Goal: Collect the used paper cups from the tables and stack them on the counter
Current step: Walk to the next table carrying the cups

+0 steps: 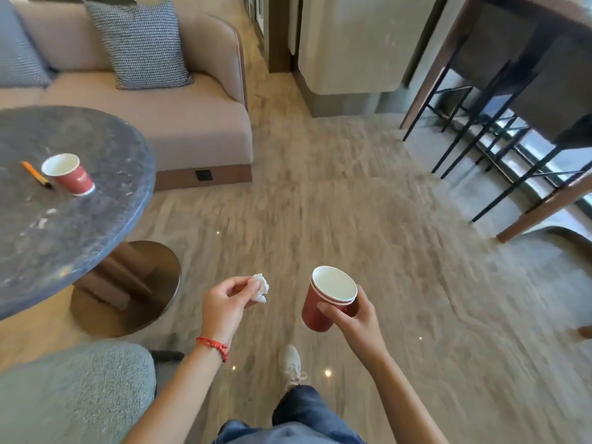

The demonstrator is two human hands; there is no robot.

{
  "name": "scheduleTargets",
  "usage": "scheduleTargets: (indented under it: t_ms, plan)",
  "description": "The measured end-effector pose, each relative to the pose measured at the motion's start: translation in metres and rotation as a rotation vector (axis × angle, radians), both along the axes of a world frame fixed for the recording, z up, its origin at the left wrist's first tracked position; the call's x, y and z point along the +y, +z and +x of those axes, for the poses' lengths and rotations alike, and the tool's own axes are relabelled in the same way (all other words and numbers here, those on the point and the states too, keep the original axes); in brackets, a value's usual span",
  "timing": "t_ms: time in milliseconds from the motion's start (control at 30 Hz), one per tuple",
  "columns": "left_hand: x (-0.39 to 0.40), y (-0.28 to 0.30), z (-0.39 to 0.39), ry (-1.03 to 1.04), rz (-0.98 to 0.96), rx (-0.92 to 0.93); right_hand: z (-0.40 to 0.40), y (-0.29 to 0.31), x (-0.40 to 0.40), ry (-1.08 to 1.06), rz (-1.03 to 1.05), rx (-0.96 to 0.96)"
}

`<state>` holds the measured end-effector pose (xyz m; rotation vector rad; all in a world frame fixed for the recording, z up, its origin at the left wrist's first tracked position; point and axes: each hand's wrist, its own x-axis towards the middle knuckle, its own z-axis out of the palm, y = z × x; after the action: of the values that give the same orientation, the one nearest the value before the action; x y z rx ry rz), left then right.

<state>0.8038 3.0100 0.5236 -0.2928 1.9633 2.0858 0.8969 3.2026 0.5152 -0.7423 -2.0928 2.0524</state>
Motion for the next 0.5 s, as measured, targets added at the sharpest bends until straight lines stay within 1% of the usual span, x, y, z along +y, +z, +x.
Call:
scheduleTargets:
  t_ms: [267,367,500]
  plan:
    - [0.034,0.022,-0.112,0.147,0.003,0.004,-0.150,0.020,0.048,0.132,0.011,0.033]
    - [0.034,0.026,-0.149,0.220,0.014,0.014,-0.198,0.023,0.050,0.201,0.005,0.018]
    - [0.028,0.022,-0.197,0.261,0.044,0.007,-0.257,0.016,0.045,0.253,-0.007,0.005]
